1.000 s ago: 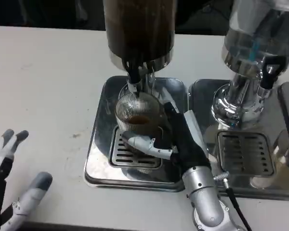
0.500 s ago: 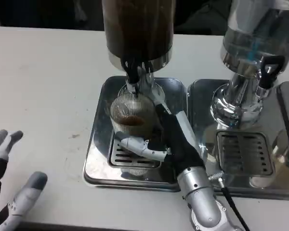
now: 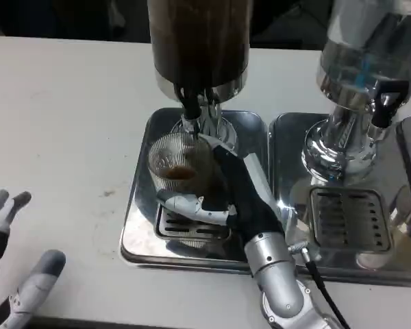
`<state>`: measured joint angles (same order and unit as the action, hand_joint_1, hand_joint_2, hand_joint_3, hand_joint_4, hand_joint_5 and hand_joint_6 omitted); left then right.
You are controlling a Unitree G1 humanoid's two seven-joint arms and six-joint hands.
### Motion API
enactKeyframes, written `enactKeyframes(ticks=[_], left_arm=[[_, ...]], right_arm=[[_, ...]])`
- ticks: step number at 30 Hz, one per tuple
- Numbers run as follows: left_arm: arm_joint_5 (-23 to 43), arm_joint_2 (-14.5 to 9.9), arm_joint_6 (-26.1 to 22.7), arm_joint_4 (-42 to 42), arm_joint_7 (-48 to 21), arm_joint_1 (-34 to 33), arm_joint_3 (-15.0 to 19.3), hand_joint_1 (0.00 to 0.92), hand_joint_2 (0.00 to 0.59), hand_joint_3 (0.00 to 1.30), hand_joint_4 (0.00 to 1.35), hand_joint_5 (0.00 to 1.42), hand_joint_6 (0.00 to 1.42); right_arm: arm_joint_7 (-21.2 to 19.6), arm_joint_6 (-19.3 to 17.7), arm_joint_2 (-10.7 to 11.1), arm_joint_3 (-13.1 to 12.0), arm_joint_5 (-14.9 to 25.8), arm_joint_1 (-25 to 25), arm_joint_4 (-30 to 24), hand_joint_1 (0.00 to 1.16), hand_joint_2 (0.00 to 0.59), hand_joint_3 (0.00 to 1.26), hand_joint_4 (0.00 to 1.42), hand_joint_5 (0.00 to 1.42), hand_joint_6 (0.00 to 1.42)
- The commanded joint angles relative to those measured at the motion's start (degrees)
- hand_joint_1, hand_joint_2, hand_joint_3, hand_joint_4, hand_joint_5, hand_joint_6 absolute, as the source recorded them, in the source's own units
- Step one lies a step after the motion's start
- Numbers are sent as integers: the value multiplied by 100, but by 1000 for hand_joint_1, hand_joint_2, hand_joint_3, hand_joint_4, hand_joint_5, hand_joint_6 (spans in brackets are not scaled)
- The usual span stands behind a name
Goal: Grasp the cup under the faucet to collect the drink, then remove the cup.
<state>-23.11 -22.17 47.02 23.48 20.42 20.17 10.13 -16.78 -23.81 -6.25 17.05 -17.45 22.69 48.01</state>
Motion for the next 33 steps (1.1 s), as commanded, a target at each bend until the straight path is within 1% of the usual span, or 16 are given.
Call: enactKeyframes(ticks=[1,2,4,9,12,16,22,24,25,27,33], left_arm=[[13,33,-65,-93,37,101,32,0,146,156,0,33,0],[14,31,-67,-101,35,109,36,0,146,156,0,33,0],[14,26,-74,-116,30,120,40,0,146,156,0,35,0],[41,-14,-85,-99,1,95,51,0,146,156,0,41,0],[60,-29,-77,-84,-21,77,47,0,146,156,0,43,0],[63,-30,-77,-84,-52,64,22,0,146,156,0,45,0],[71,-25,-70,-80,-71,41,6,0,146,156,0,45,0],[75,-28,-66,-69,-82,19,-3,0,146,156,0,45,0],[73,-31,-62,-60,-87,6,-9,0,146,156,0,45,0],[61,-36,-54,-43,-89,-19,-20,0,146,156,0,45,0],[21,-43,-51,4,-94,-110,-66,0,146,156,0,45,0]], right_arm=[[-183,47,-274,46,-81,-107,193,988,179,440,454,439,405],[-252,15,-291,26,-68,-114,210,1004,176,487,497,486,450],[-336,-49,-306,-8,-36,-107,253,1022,175,526,524,517,491],[-484,-188,-324,-36,-16,-91,302,1051,162,584,592,597,566],[-560,-263,-325,-45,-7,-98,302,1062,153,634,646,659,671],[-685,-337,-296,-52,-28,-118,264,1078,143,668,681,704,745],[-834,-412,-275,-61,-80,-175,196,1081,128,701,716,807,1054],[-913,-458,-259,-58,-121,-191,149,1086,109,723,743,861,1156],[-947,-481,-250,-56,-137,-202,116,1086,111,721,744,889,1196],[-1013,-515,-224,-49,-171,-245,5,1079,108,734,755,899,1240],[-1095,-512,-151,13,-272,-398,-334,1069,116,738,755,905,1273]])
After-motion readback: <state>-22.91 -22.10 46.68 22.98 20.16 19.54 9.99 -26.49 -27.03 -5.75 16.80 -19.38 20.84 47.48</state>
